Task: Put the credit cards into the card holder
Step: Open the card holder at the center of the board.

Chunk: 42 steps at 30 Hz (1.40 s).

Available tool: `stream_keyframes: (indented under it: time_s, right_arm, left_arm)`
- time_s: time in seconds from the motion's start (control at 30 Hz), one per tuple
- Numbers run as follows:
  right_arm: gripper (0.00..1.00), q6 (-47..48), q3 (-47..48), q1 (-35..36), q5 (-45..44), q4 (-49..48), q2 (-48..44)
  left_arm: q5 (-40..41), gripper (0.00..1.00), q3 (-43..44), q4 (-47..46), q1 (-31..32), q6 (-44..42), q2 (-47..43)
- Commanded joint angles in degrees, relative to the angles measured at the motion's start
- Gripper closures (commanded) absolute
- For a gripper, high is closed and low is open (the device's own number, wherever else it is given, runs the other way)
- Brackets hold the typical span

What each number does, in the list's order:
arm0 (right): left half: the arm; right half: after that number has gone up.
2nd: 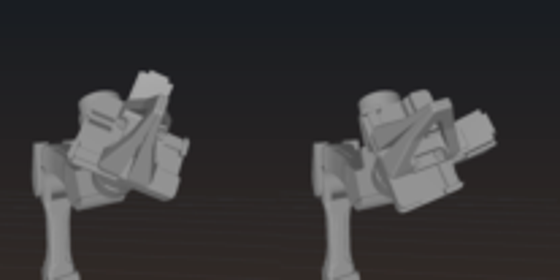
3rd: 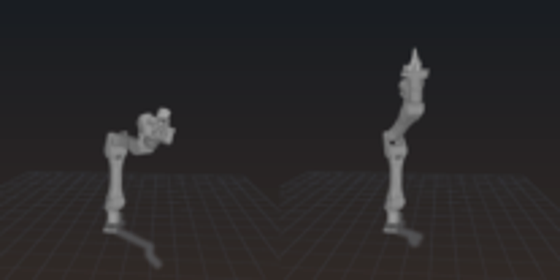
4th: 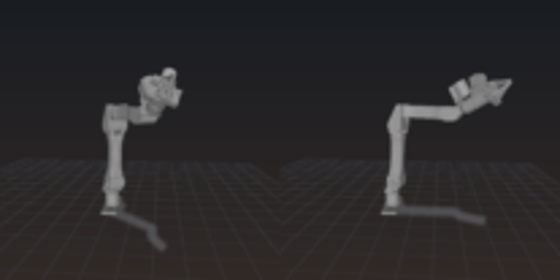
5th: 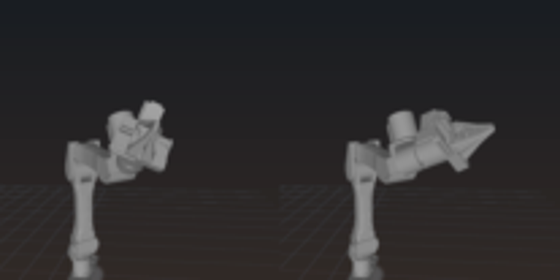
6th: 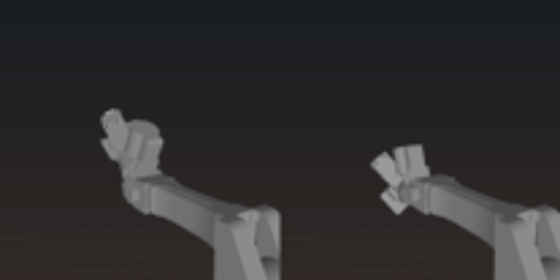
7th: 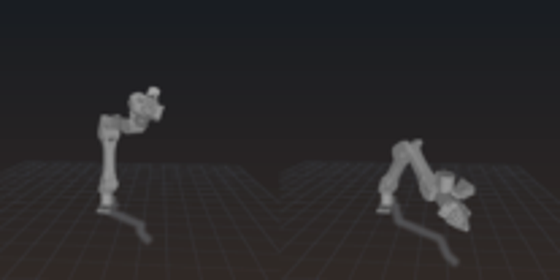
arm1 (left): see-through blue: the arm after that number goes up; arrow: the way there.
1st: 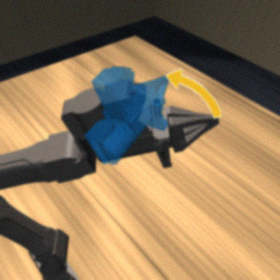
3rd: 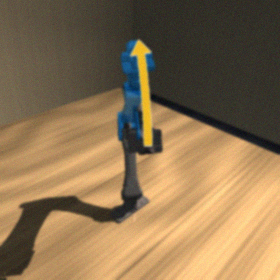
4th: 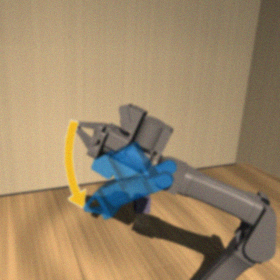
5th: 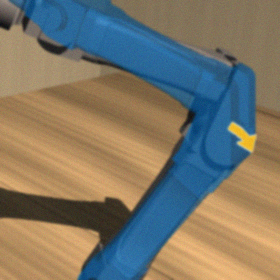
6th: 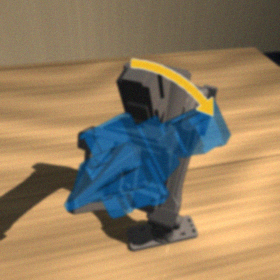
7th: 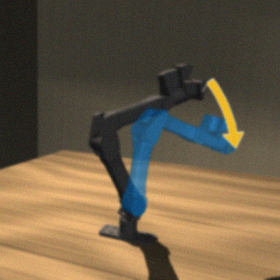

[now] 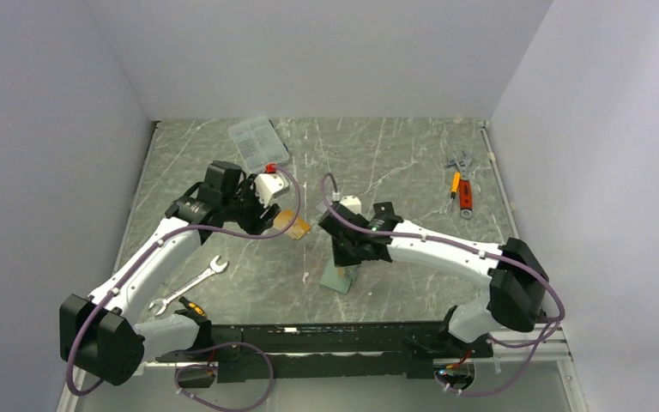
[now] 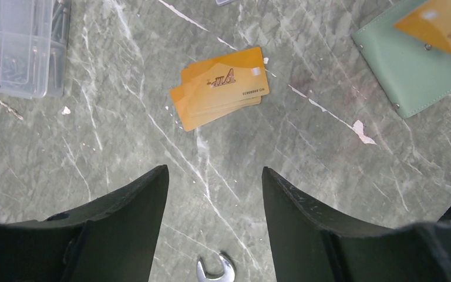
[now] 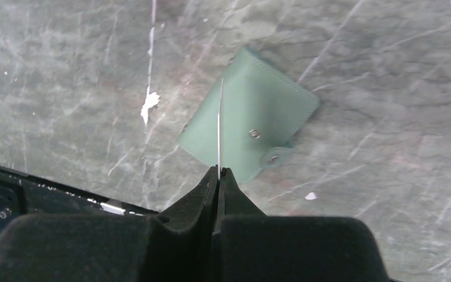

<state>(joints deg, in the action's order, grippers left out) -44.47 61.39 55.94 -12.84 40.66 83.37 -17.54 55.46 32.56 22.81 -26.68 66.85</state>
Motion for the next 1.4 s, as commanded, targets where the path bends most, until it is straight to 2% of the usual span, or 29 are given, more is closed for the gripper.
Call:
stream_keyframes:
  time_s: [0.0,0.17,0.47,0.63,0.73,0.8,0.83,0.87,1.0,1.2,1.37]
  right_arm:
    - [1.00,-4.2,4.0,3.1,-0.9,1.2,3.7]
    - [1.00,-5.2,2.7,3.6,-3.3,3.3,5.6]
    - [1.00,-6.8,-4.5,1.9,-5.8,3.0,-0.9]
    - [1.00,-8.3,-8.7,1.1,-5.0,0.9,-3.7]
    - [1.00,-9.1,-11.0,0.6,-4.5,-1.3,-4.4]
    - [1.00,-9.6,-12.0,0.2,-4.8,-2.1,-4.3]
    - [1.00,-10.0,-12.6,-0.1,-4.8,-2.9,-4.5]
    - [1.00,-10.3,-14.1,-0.3,-4.7,-3.8,-4.9]
    - [1.00,-12.6,-19.3,-2.4,-3.8,-7.3,-8.1]
    - [1.00,-17.0,-26.9,-4.4,-2.9,-13.1,-13.0]
    - [1.00,-18.9,-32.3,-5.7,-1.1,-18.5,-16.6]
  left_arm:
    - [-0.3,0.35,-0.4,1.5,-0.9,1.6,-0.6]
    - [-0.3,0.35,-0.6,1.9,-1.0,1.3,-0.7]
    - [-0.1,0.34,0.9,2.5,0.6,1.8,0.7]
    - [4.4,0.32,3.2,3.5,7.2,2.3,3.8]
    - [6.3,0.24,4.9,2.9,11.1,3.9,6.8]
    - [5.2,0.14,6.2,2.3,13.2,5.5,8.5]
    - [4.7,0.02,6.8,2.1,14.3,6.2,9.4]
    - [4.4,0.01,7.3,1.8,15.7,6.9,10.7]
    - [5.3,0.01,7.0,-1.4,20.9,11.3,13.0]
    - [8.1,0.01,9.0,-2.0,24.0,24.0,18.4]
    - [12.2,0.01,10.0,-3.6,30.2,25.6,22.9]
